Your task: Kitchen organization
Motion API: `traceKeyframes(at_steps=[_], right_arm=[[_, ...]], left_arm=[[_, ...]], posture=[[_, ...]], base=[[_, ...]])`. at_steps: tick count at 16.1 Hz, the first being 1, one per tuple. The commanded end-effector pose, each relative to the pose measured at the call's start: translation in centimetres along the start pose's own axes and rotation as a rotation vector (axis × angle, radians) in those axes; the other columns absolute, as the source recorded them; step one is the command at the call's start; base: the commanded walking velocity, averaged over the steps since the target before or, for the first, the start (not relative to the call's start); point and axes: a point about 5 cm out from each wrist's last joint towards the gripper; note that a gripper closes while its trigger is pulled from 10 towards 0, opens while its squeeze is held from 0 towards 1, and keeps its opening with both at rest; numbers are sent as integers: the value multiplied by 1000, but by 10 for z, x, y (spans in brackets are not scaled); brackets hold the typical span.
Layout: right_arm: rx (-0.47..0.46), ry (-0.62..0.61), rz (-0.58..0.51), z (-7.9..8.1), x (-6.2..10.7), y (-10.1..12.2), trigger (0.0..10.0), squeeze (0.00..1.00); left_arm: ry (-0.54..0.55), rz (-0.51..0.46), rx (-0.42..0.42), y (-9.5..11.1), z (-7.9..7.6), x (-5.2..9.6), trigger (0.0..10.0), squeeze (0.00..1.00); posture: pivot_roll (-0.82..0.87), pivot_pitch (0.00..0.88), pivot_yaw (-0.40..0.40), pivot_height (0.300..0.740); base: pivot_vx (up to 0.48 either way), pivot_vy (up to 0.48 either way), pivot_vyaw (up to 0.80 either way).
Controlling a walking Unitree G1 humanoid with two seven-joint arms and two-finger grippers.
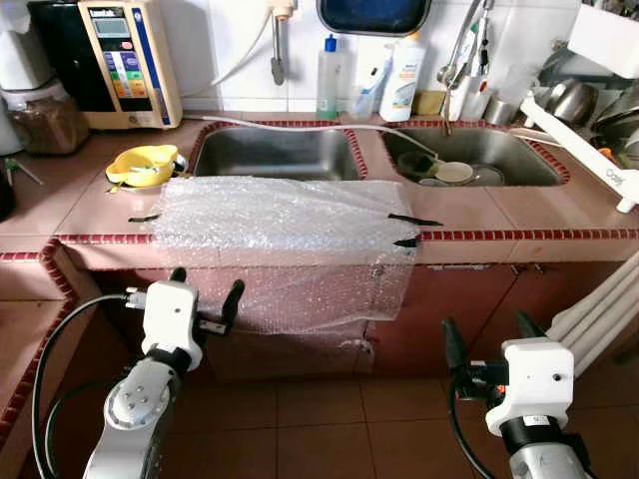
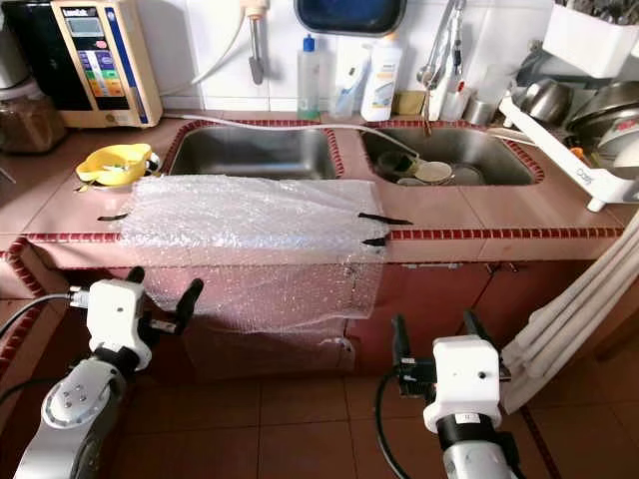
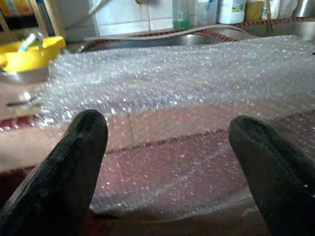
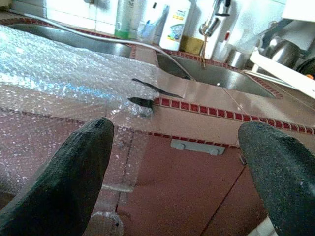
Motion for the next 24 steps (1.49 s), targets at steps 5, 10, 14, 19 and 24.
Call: traceKeyframes(at_steps=[5,10,14,19,24], right_arm=[[21,48,-20,4,-5,4,10000,0],[13,73,-22,7,-6,3,10000,0],[8,81,-22,10,-7,3,10000,0],[6,90,-22,11,-7,3,10000,0],[12,102,-30,13,-9,4,10000,0]], left_arm=[[-25,13,35,-2,-5,-2,10000,0],[-31,23,42,-4,-7,-2,10000,0],[-57,28,47,-5,-11,-3,10000,0],[-71,37,43,-7,-13,-4,10000,0],[-89,42,44,-8,-17,-4,10000,0]], posture=[[67,0,-15,740],[72,0,-17,740],[71,0,-11,740],[70,0,-12,740],[73,0,-15,740]], base=[[115,0,203],[347,0,196],[361,0,0],[356,0,0],[331,0,0]])
Point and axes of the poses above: a point about 5 cm out from each wrist's last joint towards the gripper, its own x axis pointing back from the gripper into the wrist, its own y axis along the axis of the wrist's last joint, z = x × y, and after that the axes turned 3 degrees about x, right-handed
